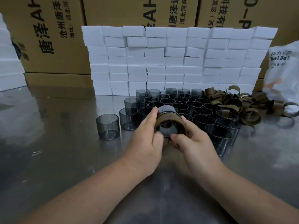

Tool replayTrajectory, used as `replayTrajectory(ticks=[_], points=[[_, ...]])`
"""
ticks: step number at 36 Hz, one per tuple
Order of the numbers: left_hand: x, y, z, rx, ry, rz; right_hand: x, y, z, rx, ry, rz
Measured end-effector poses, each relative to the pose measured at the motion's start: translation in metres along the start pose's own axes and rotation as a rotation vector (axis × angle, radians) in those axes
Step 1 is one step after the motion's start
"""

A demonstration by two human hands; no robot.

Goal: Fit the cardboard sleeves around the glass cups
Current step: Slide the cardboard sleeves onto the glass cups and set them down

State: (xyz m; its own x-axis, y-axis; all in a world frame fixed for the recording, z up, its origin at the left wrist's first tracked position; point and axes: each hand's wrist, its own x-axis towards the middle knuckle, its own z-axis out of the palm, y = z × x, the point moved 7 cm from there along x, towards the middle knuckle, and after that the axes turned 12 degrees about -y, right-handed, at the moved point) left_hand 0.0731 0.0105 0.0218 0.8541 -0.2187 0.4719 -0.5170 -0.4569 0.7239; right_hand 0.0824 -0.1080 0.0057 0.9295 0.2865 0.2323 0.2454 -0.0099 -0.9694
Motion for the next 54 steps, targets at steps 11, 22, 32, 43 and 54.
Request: replayTrajectory(ticks=[11,22,32,43,54], points=[[0.003,0.01,-0.013,0.038,-0.004,0.039,-0.001,-0.008,-0.005,-0.045,0.022,-0.053],[0.001,0.015,-0.015,0.051,-0.013,0.067,-0.002,-0.013,-0.009,0.015,0.013,-0.139],[0.002,0.012,-0.019,-0.018,0.073,0.063,-0.003,-0.015,-0.007,0.036,0.015,-0.162],[0.003,0.011,-0.02,-0.086,0.095,0.1,-0.004,-0.016,-0.008,0.072,0.042,-0.151],[0.003,0.008,-0.022,-0.113,0.122,0.1,-0.004,-0.016,-0.008,0.058,0.079,-0.148]])
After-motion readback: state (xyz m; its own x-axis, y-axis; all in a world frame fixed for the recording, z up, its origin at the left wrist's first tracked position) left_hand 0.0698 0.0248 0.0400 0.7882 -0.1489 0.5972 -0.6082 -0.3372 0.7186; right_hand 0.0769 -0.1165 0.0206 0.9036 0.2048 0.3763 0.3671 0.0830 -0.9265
